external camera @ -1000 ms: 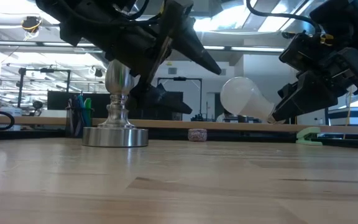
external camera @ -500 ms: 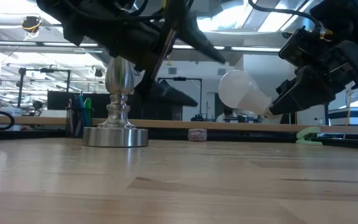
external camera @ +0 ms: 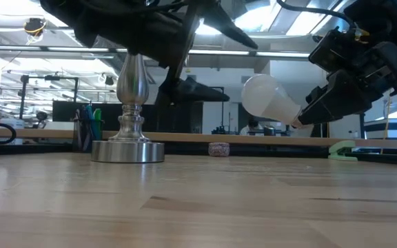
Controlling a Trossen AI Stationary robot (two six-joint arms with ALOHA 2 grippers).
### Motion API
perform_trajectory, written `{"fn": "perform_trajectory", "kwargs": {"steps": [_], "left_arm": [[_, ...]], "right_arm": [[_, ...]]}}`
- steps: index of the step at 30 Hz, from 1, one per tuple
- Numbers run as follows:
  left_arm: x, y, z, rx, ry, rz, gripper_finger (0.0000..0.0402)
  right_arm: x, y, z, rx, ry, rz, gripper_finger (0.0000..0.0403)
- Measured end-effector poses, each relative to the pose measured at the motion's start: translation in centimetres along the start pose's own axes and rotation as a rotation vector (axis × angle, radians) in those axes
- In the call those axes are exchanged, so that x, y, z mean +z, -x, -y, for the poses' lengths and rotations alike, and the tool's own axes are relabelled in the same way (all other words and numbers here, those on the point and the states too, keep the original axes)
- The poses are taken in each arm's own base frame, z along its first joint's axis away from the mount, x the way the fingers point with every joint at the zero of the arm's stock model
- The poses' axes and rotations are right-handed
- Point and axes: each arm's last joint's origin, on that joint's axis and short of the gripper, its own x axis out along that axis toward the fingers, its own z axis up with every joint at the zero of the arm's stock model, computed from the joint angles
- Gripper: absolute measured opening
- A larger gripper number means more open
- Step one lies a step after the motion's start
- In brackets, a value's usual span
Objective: Screw lightbulb
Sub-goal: Insert the lightbulb into the silver lamp
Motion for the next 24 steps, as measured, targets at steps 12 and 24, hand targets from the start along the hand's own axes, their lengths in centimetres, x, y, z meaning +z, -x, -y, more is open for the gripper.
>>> {"fn": "perform_trajectory", "kwargs": {"steps": [12,24], "left_arm": [[0.6,-0.4,1.3,0.032,0.009,0.040,0.0382],[0.6,-3.2,1.5,0.231,-0.020,-0.055,0.0382]], "right_arm": [[0.1,0.0,-0.1,0.018,-0.001,0.010,0.0102],[0.1,0.0,-0.2,0.057,0.000,0.003,0.0102]]}}
